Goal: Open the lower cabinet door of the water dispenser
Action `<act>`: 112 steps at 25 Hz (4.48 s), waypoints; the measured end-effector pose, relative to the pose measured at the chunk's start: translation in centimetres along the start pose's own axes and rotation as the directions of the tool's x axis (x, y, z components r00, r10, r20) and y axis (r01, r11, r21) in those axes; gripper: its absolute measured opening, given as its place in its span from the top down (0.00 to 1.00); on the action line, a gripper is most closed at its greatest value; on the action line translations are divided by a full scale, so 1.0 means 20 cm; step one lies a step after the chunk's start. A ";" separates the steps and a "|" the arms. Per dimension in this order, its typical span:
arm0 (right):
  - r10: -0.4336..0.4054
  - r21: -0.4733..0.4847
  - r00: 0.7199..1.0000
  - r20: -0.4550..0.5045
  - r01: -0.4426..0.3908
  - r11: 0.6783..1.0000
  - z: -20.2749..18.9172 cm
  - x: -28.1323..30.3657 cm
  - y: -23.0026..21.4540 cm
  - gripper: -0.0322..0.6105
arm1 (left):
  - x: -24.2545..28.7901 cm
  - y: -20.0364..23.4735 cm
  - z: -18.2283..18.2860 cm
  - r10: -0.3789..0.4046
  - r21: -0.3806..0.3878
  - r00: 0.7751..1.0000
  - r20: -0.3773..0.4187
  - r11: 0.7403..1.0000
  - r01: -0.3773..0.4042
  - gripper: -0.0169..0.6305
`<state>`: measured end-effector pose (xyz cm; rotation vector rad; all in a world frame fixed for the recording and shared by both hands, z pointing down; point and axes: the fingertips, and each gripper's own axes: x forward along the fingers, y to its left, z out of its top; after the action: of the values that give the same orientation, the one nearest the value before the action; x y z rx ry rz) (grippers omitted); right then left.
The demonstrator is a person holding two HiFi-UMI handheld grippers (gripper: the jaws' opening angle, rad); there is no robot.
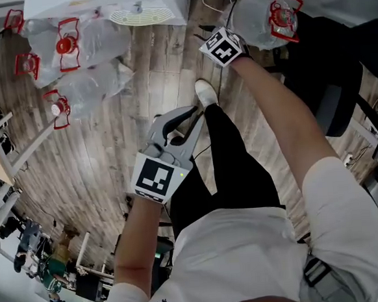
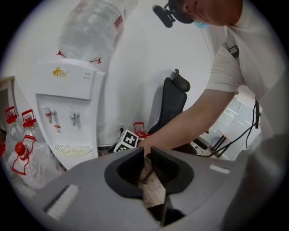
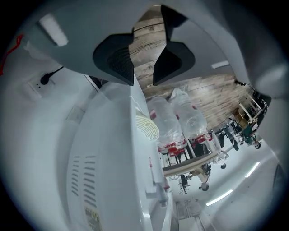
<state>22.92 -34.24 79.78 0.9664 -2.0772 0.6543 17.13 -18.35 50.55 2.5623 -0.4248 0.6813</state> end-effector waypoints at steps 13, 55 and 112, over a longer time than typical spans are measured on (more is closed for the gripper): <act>-0.023 -0.053 0.999 -0.042 0.021 0.998 0.05 0.50 -0.23 0.71 | 0.16 0.28 -0.14 0.006 -0.039 1.000 -0.026 0.999 -0.007 0.83; -0.074 -0.026 0.987 -0.140 0.071 0.997 -0.03 0.60 0.02 0.70 | -0.12 0.36 -0.26 0.041 -0.144 0.997 0.063 0.989 -0.031 0.83; 0.016 -0.065 0.982 -0.187 -0.028 0.998 0.51 1.26 1.56 0.83 | -1.59 0.72 -1.02 0.273 -0.323 0.934 0.232 0.927 -0.191 0.83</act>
<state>-17.24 -33.55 89.50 0.8134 -1.9342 0.6565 -22.91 -14.87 54.58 2.3409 -0.8695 0.3074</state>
